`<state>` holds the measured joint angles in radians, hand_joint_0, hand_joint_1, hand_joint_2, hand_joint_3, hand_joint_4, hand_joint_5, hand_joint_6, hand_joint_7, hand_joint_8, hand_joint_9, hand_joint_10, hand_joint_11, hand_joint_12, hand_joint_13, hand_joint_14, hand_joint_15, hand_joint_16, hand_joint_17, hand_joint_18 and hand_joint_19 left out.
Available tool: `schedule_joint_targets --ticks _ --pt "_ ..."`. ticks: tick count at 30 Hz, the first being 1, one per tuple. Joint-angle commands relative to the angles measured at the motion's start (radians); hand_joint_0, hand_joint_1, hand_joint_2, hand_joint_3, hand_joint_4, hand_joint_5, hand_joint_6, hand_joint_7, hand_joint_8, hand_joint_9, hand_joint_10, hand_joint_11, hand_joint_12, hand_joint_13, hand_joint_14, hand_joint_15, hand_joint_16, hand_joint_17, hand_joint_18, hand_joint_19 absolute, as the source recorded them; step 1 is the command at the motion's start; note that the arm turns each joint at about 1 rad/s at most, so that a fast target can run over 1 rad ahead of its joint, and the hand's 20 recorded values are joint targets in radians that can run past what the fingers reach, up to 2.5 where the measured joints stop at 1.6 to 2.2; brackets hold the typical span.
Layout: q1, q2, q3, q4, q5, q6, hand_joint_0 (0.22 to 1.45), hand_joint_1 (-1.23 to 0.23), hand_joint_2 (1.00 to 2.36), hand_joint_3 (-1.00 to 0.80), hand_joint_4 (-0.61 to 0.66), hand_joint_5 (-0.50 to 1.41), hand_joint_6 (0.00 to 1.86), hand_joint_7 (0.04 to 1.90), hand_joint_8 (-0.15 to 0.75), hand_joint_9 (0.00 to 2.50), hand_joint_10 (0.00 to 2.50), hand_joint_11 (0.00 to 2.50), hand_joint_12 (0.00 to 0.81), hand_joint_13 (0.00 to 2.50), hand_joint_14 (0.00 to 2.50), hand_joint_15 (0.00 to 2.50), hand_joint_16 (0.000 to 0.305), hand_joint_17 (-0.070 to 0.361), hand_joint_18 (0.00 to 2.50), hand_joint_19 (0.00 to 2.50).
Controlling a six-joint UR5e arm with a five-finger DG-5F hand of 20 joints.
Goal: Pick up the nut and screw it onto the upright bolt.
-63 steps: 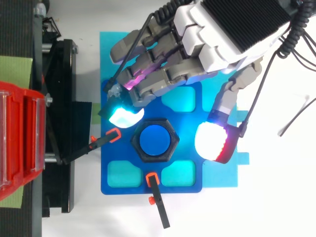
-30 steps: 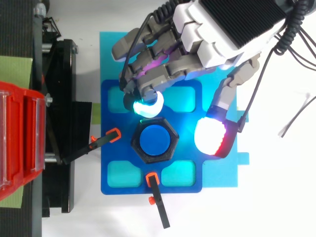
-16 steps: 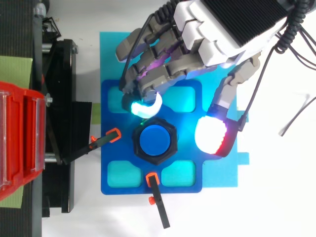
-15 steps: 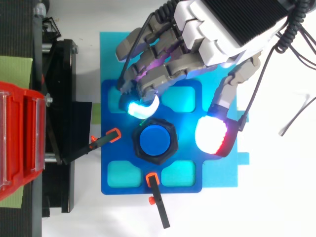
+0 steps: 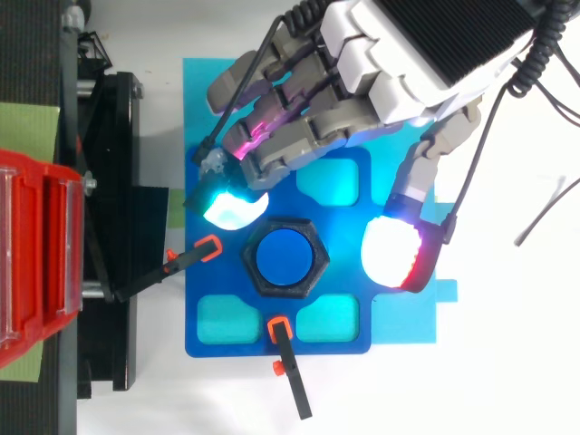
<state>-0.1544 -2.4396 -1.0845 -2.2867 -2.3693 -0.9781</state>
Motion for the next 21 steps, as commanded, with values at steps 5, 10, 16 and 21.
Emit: schedule_joint_targets --ticks 5,10,16,21 --pt "0.013 -0.001 0.000 -0.004 0.013 0.001 0.48 -0.41 1.00 -0.50 0.25 -0.12 0.50 0.62 0.307 0.97 0.00 0.00 0.379 0.77 0.00 0.00 0.063 0.142 0.58 0.00" --pt "0.027 -0.001 0.000 -0.005 0.027 -0.002 0.47 -0.42 1.00 -0.50 0.25 -0.12 0.50 0.63 0.305 0.96 0.00 0.00 0.379 0.76 0.00 0.00 0.063 0.141 0.57 0.00" --pt "0.032 -0.013 -0.002 0.004 0.031 -0.001 0.47 -0.42 1.00 -0.50 0.25 -0.12 0.50 0.63 0.309 0.96 0.00 0.00 0.379 0.76 0.00 0.00 0.063 0.141 0.57 0.00" --pt "0.026 -0.013 -0.002 0.004 0.027 0.001 0.47 -0.43 1.00 -0.50 0.25 -0.12 0.50 0.64 0.312 0.96 0.00 0.00 0.379 0.77 0.00 0.00 0.062 0.139 0.57 0.00"
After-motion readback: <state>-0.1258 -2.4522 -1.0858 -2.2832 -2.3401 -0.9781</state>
